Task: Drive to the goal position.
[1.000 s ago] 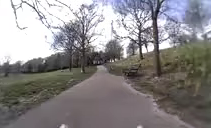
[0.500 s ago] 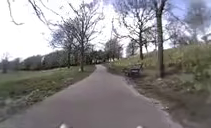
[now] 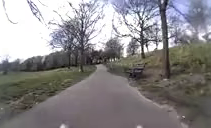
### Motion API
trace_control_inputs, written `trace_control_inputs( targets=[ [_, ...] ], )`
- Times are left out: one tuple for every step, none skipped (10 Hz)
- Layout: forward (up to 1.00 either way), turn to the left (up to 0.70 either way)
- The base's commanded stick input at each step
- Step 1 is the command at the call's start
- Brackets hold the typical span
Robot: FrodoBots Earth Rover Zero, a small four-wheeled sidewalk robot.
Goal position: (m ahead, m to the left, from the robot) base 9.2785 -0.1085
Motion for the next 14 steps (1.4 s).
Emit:
trace_control_inputs(
  targets=[
    [0.85, 0.01],
    [0.85, 0.01],
    [0.85, 0.01],
    [0.85, 0.01],
    [0.85, 0.01],
    [0.85, 0.01],
    [0.85, 0.01],
    [0.85, 0.01],
    [0.85, 0.01],
    [0.85, 0.01],
    [0.85, 0.01],
    [0.85, 0.01],
    [0.85, 0.01],
    [0.85, 0.01]
  ],
)
